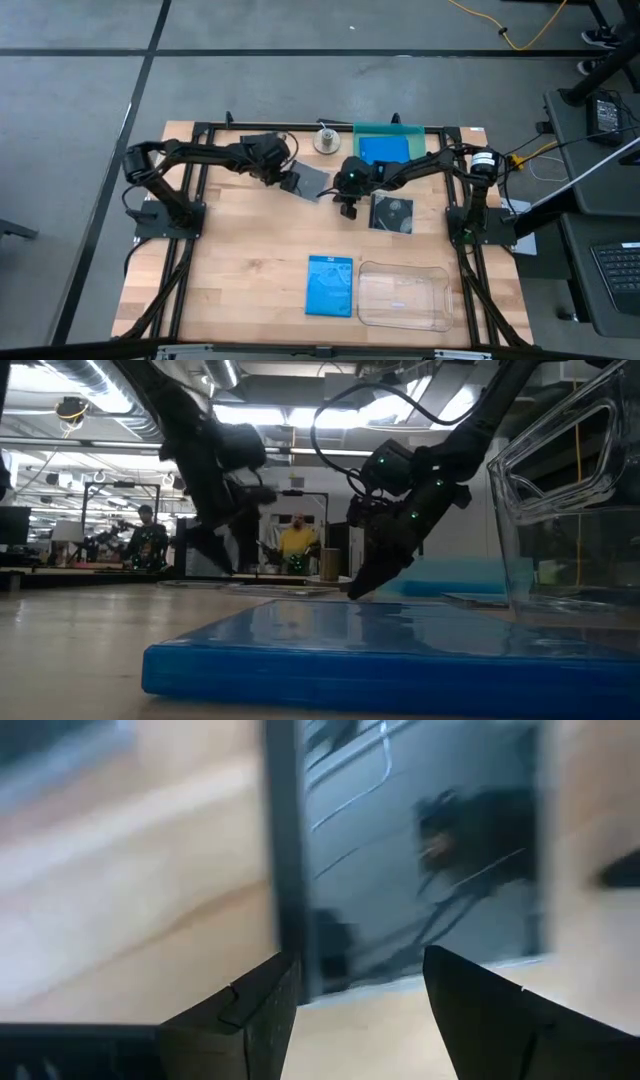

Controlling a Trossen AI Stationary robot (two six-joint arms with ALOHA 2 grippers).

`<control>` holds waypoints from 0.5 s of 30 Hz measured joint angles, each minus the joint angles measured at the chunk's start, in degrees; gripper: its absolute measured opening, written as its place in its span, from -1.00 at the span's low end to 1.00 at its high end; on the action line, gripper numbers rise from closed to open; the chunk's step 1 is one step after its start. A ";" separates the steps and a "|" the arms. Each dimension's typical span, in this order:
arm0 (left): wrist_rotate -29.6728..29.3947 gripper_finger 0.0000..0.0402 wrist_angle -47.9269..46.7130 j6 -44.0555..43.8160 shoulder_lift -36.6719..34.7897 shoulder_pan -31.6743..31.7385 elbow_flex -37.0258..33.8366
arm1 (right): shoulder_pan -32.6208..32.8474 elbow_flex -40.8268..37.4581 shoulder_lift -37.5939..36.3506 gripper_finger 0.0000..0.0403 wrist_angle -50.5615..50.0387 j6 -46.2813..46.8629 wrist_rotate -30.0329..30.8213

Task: Pick & place jewel cases by type
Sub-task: Put the middle black CD case into the transparent bin

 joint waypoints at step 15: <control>0.27 0.04 -1.39 8.33 0.25 7.05 -0.21 | -0.20 3.27 3.97 -0.96 2.50 2.05 0.81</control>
